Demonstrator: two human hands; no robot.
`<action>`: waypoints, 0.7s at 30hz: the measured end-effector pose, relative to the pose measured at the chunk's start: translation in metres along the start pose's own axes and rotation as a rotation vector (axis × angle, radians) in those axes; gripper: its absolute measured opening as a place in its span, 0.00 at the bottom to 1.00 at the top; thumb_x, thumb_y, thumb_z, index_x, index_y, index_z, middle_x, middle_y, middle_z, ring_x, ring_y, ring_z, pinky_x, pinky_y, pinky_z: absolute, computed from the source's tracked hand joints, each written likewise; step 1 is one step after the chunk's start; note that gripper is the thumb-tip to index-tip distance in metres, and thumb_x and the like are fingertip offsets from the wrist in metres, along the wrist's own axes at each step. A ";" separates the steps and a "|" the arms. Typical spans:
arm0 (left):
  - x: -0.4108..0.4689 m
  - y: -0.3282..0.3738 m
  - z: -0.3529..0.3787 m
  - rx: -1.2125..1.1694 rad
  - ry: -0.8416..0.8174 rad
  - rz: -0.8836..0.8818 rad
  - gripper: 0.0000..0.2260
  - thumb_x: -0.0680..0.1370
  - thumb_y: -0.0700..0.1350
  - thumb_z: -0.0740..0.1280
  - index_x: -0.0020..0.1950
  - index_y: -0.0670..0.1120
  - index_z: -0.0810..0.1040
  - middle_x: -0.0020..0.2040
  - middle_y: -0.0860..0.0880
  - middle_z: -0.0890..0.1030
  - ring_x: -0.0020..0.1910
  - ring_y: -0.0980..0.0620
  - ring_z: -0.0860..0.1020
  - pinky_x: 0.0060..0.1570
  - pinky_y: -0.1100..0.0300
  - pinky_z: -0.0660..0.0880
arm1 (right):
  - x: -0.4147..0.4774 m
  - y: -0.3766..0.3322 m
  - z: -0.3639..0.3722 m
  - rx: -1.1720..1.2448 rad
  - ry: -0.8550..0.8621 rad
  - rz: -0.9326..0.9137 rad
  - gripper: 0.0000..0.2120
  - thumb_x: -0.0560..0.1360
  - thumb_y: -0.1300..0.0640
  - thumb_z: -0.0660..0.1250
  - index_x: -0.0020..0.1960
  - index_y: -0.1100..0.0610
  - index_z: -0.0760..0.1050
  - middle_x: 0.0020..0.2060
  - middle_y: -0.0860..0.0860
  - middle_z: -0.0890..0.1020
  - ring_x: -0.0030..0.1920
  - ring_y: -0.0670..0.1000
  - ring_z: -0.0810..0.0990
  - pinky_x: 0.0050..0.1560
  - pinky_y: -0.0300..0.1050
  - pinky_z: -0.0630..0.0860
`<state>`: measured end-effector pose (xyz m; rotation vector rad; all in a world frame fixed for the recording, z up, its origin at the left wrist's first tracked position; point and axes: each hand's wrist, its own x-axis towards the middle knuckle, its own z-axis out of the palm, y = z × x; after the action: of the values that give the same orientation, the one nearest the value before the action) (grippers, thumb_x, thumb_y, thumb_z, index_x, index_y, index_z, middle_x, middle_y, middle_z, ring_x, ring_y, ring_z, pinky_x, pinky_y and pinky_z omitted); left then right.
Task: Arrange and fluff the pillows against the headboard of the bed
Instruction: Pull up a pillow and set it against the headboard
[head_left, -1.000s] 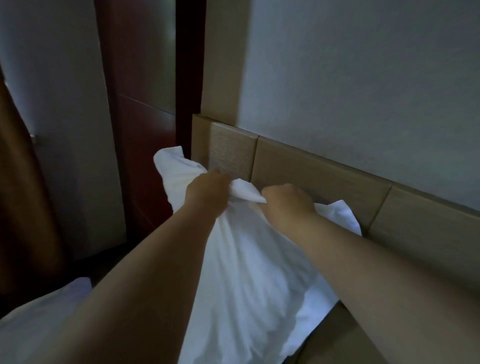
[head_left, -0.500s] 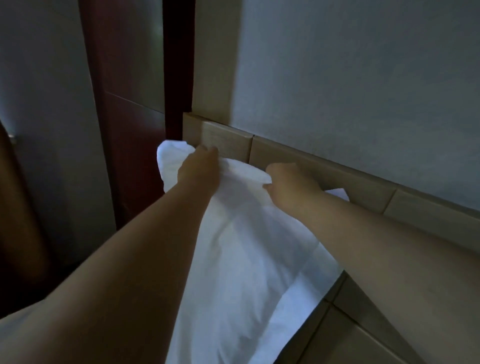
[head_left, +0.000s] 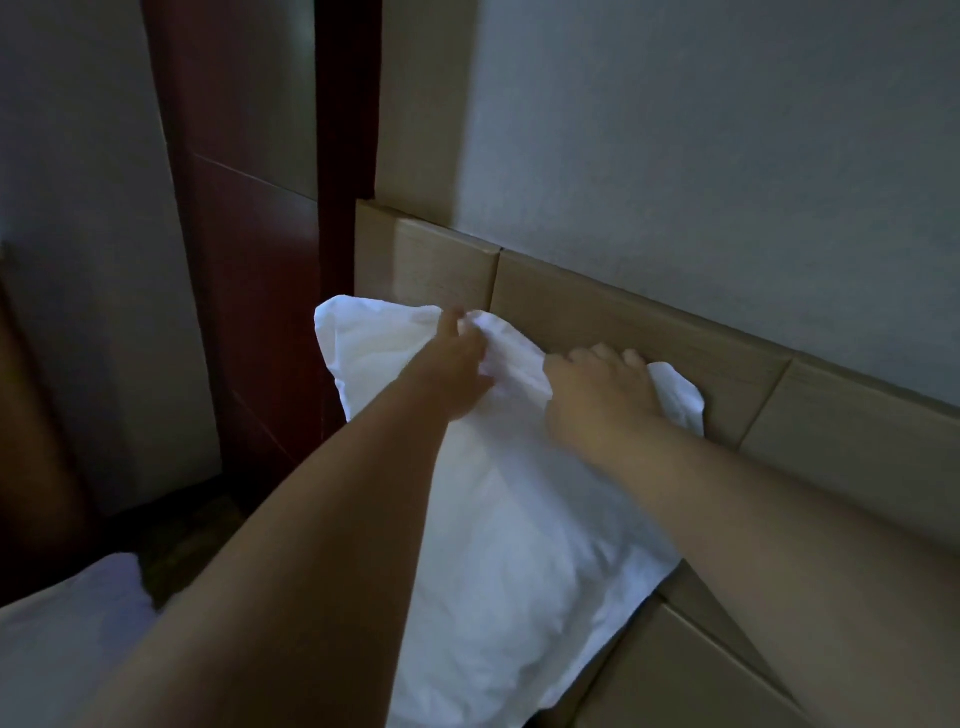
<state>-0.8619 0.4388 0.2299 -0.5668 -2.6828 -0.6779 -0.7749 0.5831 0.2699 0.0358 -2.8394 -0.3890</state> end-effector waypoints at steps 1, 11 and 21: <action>0.000 -0.001 0.004 0.090 -0.071 0.017 0.20 0.79 0.48 0.65 0.69 0.46 0.70 0.78 0.44 0.52 0.68 0.41 0.70 0.66 0.52 0.68 | -0.002 0.000 0.000 -0.036 -0.041 0.005 0.17 0.74 0.53 0.63 0.62 0.51 0.70 0.58 0.53 0.78 0.61 0.56 0.73 0.60 0.52 0.65; -0.020 0.004 0.012 0.190 -0.227 -0.085 0.25 0.80 0.54 0.59 0.76 0.63 0.55 0.79 0.52 0.49 0.78 0.47 0.50 0.71 0.44 0.60 | -0.011 0.007 -0.010 -0.164 -0.319 0.223 0.19 0.78 0.61 0.60 0.69 0.60 0.68 0.66 0.58 0.72 0.68 0.62 0.67 0.58 0.56 0.74; -0.033 0.020 0.011 0.247 -0.380 0.044 0.29 0.75 0.49 0.65 0.75 0.59 0.61 0.75 0.51 0.60 0.76 0.47 0.54 0.73 0.45 0.60 | -0.021 0.003 -0.002 -0.197 -0.536 0.327 0.23 0.79 0.58 0.57 0.73 0.59 0.63 0.71 0.60 0.63 0.70 0.64 0.64 0.64 0.61 0.69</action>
<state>-0.8270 0.4508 0.2153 -0.7468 -3.0287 -0.2356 -0.7538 0.5872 0.2666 -0.6551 -3.2163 -0.6853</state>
